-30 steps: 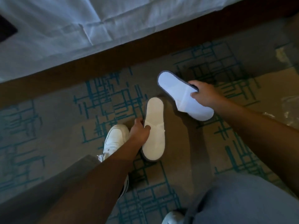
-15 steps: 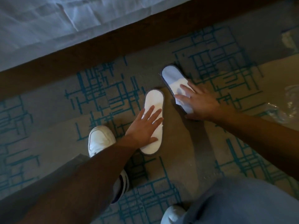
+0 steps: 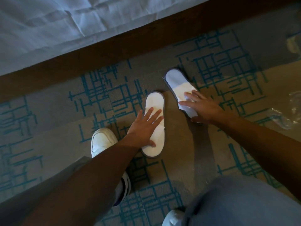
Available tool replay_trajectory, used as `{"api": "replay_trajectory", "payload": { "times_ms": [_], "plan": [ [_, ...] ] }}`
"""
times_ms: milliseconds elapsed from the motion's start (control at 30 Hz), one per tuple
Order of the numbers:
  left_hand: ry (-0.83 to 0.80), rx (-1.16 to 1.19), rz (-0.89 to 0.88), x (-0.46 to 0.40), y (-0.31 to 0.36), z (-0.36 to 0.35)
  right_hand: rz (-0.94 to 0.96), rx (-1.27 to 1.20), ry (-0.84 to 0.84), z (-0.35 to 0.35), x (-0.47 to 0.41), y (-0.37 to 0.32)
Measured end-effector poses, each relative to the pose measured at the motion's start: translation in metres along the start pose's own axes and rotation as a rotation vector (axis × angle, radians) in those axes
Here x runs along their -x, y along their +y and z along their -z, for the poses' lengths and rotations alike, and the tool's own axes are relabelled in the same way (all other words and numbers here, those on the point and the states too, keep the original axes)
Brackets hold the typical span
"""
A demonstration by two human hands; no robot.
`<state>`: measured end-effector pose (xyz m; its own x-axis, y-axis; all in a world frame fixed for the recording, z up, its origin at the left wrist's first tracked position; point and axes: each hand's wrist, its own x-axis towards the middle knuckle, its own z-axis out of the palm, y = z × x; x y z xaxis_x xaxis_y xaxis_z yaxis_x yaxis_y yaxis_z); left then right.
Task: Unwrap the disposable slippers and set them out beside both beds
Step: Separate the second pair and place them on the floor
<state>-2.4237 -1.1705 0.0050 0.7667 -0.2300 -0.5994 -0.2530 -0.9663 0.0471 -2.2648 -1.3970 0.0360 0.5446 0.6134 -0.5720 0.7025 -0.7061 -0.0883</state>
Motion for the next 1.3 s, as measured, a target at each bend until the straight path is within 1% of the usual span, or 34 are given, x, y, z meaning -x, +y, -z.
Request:
{"api": "replay_trajectory", "payload": {
  "times_ms": [100,233,433,567,700,800,900,1067,1200,1300],
  "plan": [
    [-0.006,-0.014,0.033,-0.005,-0.001,0.004,-0.027,-0.055,0.036,-0.001,-0.001,-0.005],
    [-0.025,0.082,0.195,-0.007,0.001,0.005,-0.072,-0.122,0.118,-0.003,0.0,-0.012],
    [0.0,0.105,0.189,-0.012,-0.009,0.004,-0.139,-0.153,0.233,-0.001,-0.011,-0.011],
    [0.011,0.138,0.163,-0.015,-0.021,0.006,-0.23,-0.208,0.13,-0.015,-0.015,-0.008],
    [0.025,0.128,0.172,-0.023,-0.034,0.013,-0.244,-0.187,0.171,-0.027,-0.013,-0.012],
    [0.025,0.165,0.193,-0.03,-0.049,0.021,-0.256,-0.179,0.138,-0.027,-0.014,-0.019],
    [0.028,0.167,0.18,-0.031,-0.053,0.021,-0.254,-0.187,0.122,-0.029,-0.019,-0.024],
    [0.034,0.148,0.205,-0.033,-0.05,0.016,-0.185,-0.173,0.194,-0.024,-0.034,-0.032],
    [0.048,0.142,0.211,-0.034,-0.05,0.014,-0.173,-0.251,0.195,-0.017,-0.043,-0.043],
    [0.06,0.151,0.198,-0.032,-0.052,0.014,-0.168,-0.303,0.244,-0.01,-0.042,-0.04]
  ]
}}
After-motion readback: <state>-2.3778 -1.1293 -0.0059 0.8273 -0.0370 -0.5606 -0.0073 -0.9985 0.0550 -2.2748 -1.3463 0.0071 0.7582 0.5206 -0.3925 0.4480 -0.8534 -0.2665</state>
